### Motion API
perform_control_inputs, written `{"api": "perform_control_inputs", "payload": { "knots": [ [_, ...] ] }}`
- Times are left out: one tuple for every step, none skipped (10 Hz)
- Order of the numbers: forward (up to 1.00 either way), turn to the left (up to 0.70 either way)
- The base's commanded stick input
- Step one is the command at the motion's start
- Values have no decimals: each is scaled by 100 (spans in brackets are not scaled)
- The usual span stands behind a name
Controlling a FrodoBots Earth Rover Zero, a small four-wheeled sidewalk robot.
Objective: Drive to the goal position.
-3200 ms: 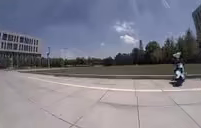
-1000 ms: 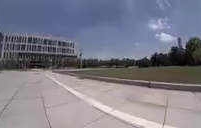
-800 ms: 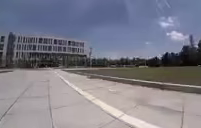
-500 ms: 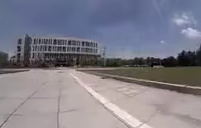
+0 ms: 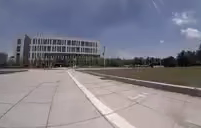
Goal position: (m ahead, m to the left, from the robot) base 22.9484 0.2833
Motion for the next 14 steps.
{"api": "perform_control_inputs", "payload": {
  "knots": [
    [70, -34],
    [70, -14],
    [70, 0],
    [70, 0],
    [70, 0],
    [70, 0],
    [70, 0],
    [70, 0],
    [70, 0],
    [70, 0],
    [70, 0],
    [70, 0],
    [70, 23],
    [70, 35]
  ]
}}
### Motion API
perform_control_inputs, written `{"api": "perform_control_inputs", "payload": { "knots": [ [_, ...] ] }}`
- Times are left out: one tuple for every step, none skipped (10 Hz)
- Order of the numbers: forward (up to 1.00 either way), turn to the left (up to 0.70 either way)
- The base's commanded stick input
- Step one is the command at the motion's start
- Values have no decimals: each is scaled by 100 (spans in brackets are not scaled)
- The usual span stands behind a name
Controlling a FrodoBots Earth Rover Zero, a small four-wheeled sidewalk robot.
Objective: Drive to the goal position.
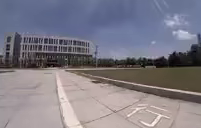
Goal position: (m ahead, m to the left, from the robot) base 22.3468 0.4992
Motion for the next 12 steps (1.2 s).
{"api": "perform_control_inputs", "payload": {
  "knots": [
    [70, 11],
    [70, 0],
    [70, 8],
    [70, 35],
    [70, 31],
    [70, 23],
    [70, 16],
    [70, 7],
    [70, 35],
    [70, 19],
    [70, 0],
    [70, 26]
  ]
}}
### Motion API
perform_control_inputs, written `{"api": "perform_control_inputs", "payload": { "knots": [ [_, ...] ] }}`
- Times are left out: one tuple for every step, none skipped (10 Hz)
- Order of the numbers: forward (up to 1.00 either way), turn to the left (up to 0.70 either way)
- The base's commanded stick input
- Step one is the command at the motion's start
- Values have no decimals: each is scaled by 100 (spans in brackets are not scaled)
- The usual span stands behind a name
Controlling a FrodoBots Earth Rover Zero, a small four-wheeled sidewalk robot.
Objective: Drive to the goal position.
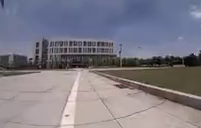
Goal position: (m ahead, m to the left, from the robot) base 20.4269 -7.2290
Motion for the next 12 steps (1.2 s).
{"api": "perform_control_inputs", "payload": {
  "knots": [
    [70, 35],
    [70, 25],
    [70, 0],
    [70, 0],
    [70, 0],
    [70, 0],
    [70, 0],
    [70, -7],
    [70, -35],
    [70, -35],
    [70, 0],
    [70, -3]
  ]
}}
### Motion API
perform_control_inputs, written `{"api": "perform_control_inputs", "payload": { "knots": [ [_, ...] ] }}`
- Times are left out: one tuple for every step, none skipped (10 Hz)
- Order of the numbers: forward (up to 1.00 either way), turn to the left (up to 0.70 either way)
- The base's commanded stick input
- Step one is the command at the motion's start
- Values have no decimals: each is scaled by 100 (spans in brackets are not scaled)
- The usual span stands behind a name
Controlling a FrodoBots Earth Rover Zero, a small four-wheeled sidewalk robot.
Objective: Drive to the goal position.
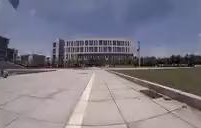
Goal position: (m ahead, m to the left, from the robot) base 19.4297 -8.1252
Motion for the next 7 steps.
{"api": "perform_control_inputs", "payload": {
  "knots": [
    [70, -12],
    [70, -9],
    [70, 0],
    [70, 0],
    [70, 0],
    [70, 0],
    [70, 0]
  ]
}}
